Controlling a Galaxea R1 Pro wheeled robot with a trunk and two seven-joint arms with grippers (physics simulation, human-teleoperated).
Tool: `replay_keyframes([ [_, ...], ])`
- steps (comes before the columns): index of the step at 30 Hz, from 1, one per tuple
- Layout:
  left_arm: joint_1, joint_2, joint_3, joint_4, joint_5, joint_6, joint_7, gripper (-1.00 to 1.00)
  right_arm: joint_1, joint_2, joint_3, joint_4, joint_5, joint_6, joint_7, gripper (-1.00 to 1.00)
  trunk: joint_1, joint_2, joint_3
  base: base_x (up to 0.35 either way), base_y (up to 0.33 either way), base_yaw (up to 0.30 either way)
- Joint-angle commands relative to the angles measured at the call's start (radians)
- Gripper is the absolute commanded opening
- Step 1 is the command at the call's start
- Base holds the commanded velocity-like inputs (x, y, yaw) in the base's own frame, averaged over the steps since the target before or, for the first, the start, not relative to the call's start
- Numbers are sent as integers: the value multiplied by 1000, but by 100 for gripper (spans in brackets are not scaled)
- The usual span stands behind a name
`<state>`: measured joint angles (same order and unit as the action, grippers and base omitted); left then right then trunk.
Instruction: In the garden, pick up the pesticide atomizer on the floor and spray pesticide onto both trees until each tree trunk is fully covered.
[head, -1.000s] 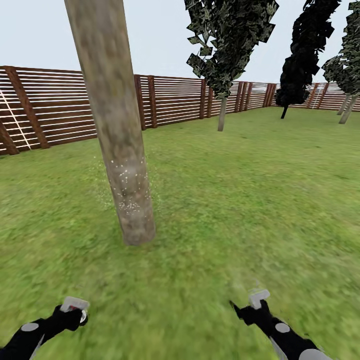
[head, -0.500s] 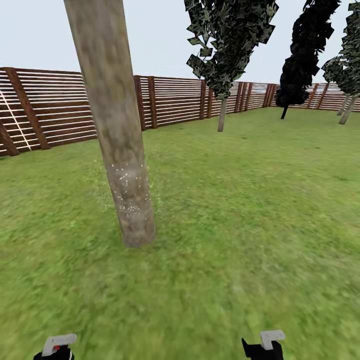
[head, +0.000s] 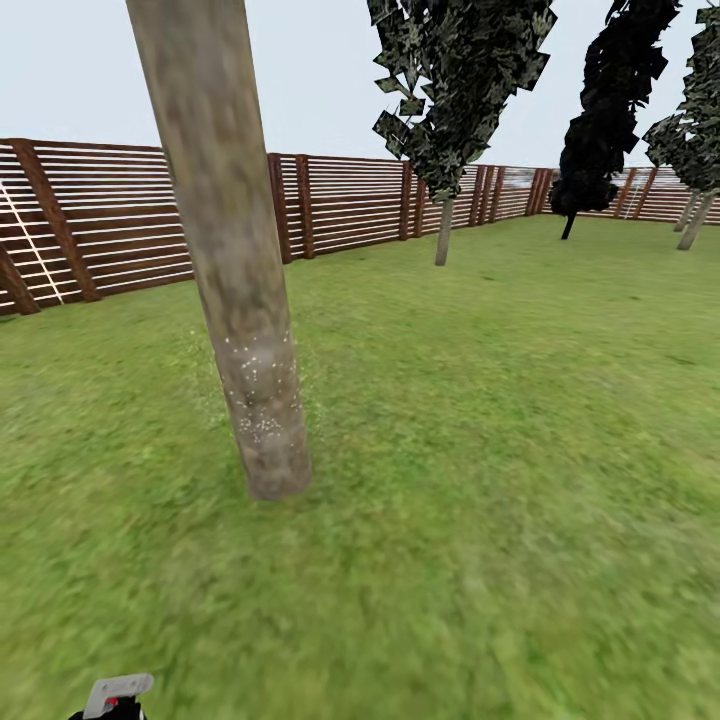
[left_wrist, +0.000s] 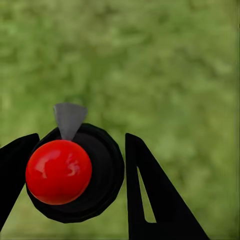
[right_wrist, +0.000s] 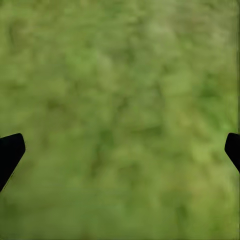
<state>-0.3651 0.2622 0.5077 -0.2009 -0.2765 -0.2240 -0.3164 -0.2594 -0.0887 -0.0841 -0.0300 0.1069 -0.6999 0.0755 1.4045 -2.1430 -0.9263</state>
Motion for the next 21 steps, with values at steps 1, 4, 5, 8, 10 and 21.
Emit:
replay_keyframes([
  [1,0,-1,0,0,0,0,0,-100,1,3,0,1,-1,-1,1,100,0,0,0,0,0,0],
  [4,0,-1,0,0,0,0,0,-100,2,8,0,1,-1,-1,2,100,0,0,0,0,0,0],
  [5,0,-2,0,0,0,0,0,-100,2,8,0,1,-1,-1,2,100,0,0,0,0,0,0],
  [8,0,-8,-1,1,-1,0,0,-100,2,9,0,1,0,-1,0,100,0,0,0,0,0,0],
  [10,0,-12,0,0,-1,0,-1,-100,2,9,0,1,0,-1,0,100,0,0,0,0,0,0],
  [21,0,-9,-1,-16,-3,-2,-1,-100,2,9,0,1,0,-1,0,100,0,0,0,0,0,0],
])
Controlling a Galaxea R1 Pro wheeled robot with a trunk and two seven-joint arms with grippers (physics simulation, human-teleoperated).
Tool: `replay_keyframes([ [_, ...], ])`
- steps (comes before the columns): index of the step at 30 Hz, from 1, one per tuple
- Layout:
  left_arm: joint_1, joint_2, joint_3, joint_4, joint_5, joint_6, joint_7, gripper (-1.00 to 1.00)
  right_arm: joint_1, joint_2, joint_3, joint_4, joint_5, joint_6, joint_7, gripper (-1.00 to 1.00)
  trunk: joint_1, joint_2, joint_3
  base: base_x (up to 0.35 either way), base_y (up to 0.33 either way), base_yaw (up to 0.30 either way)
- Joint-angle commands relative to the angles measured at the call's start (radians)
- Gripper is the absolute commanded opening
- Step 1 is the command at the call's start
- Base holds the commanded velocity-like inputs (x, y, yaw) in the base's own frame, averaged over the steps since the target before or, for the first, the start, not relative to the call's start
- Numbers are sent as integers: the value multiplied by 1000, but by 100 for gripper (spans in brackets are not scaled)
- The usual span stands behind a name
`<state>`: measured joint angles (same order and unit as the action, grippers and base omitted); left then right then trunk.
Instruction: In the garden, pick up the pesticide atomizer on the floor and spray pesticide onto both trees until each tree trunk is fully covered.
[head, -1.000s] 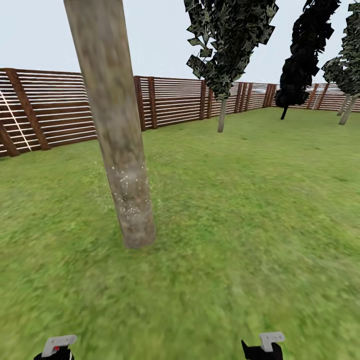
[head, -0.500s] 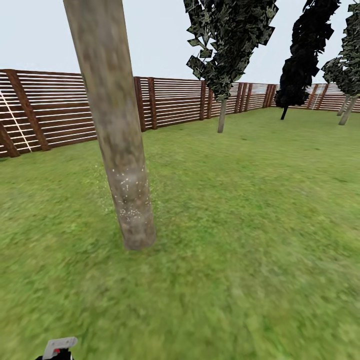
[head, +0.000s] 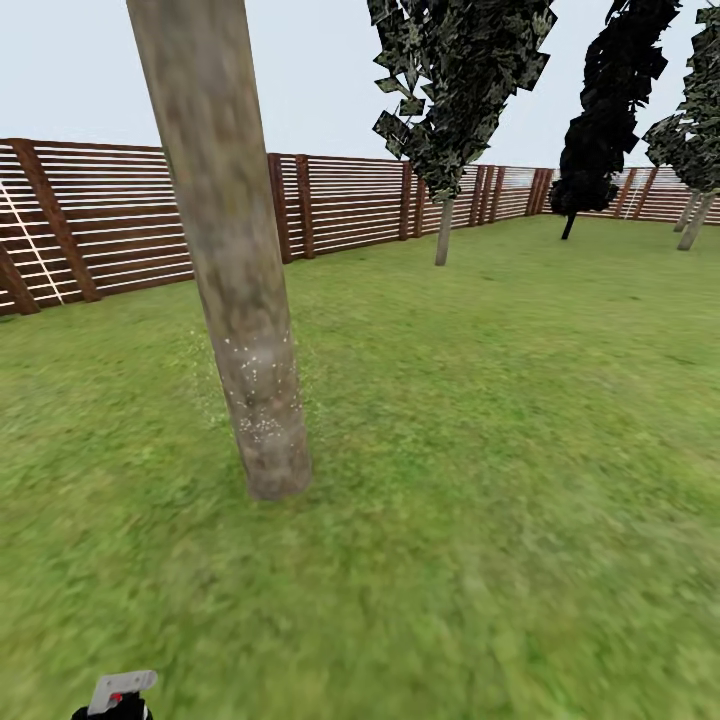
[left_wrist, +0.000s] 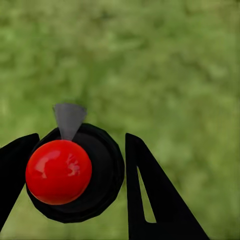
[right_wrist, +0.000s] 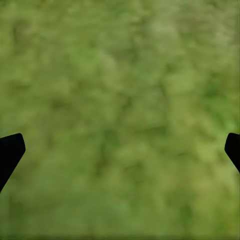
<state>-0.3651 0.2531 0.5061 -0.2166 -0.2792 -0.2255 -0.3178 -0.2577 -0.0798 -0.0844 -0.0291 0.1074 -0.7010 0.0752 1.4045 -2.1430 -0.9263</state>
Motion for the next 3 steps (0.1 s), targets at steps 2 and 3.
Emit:
replay_keyframes([
  [2,0,0,1,-1,1,0,0,-100,0,0,0,0,0,0,0,100,0,0,0,0,0,0],
  [3,0,1,1,-2,1,0,0,-100,0,0,0,0,0,0,0,100,0,0,0,0,0,0],
])
